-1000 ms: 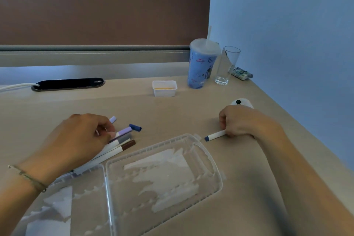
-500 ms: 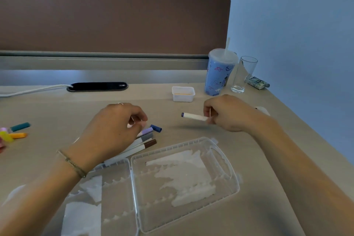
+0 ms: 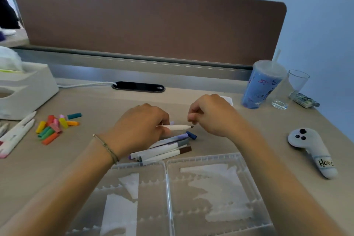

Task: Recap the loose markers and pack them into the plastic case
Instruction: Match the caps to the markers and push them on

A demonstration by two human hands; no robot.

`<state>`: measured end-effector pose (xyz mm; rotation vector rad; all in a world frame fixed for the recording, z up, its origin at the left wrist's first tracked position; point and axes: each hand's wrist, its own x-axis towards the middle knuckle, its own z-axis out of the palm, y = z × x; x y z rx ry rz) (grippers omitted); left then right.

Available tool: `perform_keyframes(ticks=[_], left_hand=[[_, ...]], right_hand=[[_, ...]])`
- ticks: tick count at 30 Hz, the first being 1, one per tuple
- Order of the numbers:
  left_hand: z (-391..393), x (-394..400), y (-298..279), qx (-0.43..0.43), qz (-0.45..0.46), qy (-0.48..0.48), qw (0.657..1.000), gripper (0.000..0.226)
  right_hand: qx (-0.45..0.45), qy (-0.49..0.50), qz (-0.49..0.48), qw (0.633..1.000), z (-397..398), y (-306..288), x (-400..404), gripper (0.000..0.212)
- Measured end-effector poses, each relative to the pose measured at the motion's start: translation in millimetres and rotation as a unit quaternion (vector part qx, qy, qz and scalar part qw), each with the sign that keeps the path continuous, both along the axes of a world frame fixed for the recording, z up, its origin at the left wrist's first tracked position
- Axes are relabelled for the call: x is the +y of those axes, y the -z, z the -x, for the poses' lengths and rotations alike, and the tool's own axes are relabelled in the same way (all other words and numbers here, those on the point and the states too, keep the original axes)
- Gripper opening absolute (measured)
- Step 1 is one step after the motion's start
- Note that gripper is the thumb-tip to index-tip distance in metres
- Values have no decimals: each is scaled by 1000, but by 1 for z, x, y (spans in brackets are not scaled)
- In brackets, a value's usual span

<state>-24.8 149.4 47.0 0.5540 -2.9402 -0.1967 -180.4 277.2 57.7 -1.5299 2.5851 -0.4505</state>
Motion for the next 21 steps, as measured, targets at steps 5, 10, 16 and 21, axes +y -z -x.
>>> perform_keyframes(ticks=[5, 10, 16, 21], left_hand=[[-5, -17, -6, -34, -17, -26, 999, 21], [-5, -22, -2, -60, -48, -37, 996, 26], [-2, -22, 3, -73, -90, -27, 993, 25], [-2, -23, 6, -83, -97, -31, 991, 27]], right_hand=[[27, -13, -115, 993, 9, 31, -5, 33], [55, -25, -132, 989, 12, 40, -4, 15], [78, -39, -161, 983, 10, 35, -1, 4], [73, -38, -164, 983, 10, 35, -3, 15]])
